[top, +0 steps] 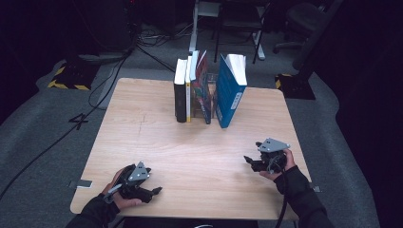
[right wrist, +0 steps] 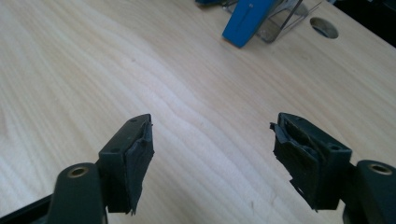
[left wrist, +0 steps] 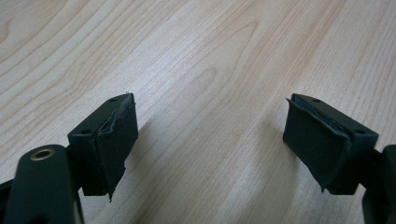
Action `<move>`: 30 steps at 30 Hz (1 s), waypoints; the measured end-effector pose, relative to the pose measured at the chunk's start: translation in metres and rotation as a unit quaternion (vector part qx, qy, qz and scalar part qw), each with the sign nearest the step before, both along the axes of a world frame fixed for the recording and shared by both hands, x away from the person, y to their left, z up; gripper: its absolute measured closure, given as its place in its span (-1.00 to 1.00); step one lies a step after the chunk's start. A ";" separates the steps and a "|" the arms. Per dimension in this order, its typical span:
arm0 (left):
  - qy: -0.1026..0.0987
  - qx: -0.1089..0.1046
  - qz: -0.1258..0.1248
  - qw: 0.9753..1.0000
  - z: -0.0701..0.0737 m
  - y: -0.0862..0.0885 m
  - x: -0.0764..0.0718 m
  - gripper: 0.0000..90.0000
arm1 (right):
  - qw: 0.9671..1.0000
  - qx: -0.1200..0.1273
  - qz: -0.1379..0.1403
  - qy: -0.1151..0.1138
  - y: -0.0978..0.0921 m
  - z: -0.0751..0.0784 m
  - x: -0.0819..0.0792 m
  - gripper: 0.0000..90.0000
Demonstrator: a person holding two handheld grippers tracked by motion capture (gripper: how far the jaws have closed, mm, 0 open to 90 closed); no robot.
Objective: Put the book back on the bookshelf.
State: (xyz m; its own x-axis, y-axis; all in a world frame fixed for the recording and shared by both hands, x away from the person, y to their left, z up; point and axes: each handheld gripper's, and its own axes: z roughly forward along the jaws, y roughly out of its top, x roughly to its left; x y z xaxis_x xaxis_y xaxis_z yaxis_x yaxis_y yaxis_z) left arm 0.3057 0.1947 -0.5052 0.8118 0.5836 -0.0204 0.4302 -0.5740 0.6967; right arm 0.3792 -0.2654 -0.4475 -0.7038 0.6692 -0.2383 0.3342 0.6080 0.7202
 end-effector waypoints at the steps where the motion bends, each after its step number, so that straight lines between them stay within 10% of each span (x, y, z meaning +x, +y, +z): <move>1: 0.000 0.000 0.000 1.000 0.000 0.000 0.000 -0.60 | 1.000 -0.004 0.000 -0.001 -0.002 -0.001 -0.002 -0.35; 19: 0.000 0.000 0.000 1.000 0.000 0.000 0.000 -0.60 | 0.999 0.022 -0.031 0.030 -0.056 -0.033 -0.031 -0.35; 30: -0.001 0.000 -0.001 1.000 0.000 0.000 0.000 -0.60 | 0.991 0.093 -0.076 0.057 -0.096 -0.047 -0.041 -0.38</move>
State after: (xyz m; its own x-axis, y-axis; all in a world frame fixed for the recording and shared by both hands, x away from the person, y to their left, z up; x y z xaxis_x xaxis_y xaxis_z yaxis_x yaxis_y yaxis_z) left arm 0.3061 0.1946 -0.5052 0.8124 0.5827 -0.0193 0.4285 -0.5743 0.6976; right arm 0.3381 -0.3618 -0.4946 -0.6064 0.7948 -0.0256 0.4971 0.4040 0.7680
